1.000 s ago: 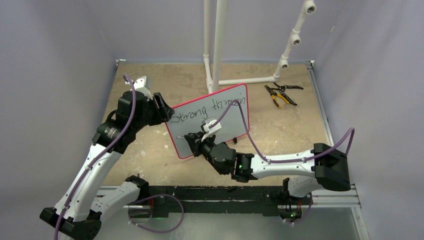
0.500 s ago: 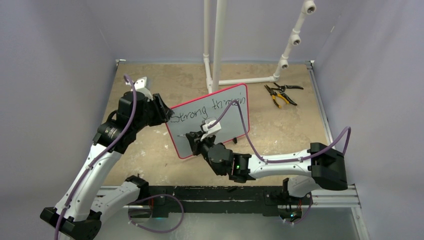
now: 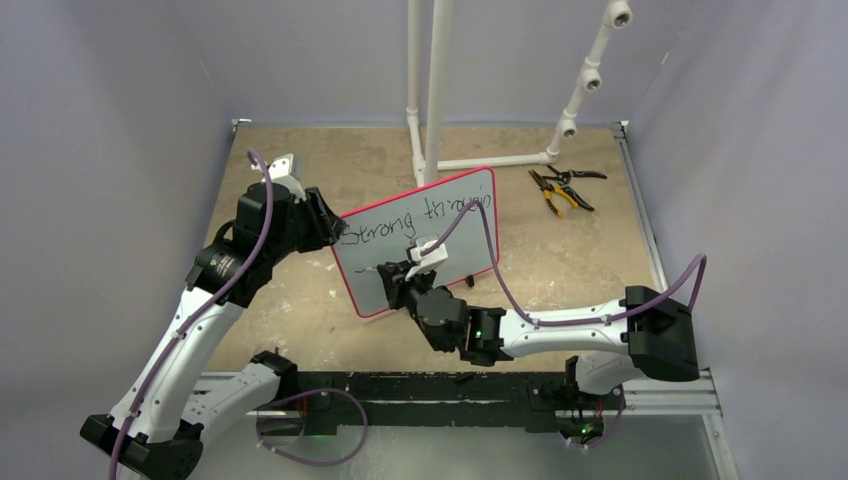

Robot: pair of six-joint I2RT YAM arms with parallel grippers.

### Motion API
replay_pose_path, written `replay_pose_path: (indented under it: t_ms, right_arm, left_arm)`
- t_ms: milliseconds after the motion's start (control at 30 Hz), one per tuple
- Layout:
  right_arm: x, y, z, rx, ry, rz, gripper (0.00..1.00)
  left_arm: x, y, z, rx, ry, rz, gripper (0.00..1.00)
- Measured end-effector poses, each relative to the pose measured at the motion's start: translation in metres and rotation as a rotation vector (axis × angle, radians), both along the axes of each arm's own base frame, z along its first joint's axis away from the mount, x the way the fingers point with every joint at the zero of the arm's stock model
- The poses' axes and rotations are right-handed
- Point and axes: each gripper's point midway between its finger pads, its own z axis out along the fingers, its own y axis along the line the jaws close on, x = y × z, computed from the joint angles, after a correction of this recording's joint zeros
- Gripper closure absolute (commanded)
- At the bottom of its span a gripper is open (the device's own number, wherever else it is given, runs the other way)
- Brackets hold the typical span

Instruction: Write a sentence on the whiteboard

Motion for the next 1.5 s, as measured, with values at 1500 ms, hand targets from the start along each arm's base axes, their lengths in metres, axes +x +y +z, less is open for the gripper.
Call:
replay_pose_path:
  t_ms: [1500]
  right_arm:
    - [-0.003,0.009,-0.009,-0.050,0.001,0.056,1.00]
  left_arm:
    - [0.003,0.000,-0.004,0.006,0.011,0.005,0.60]
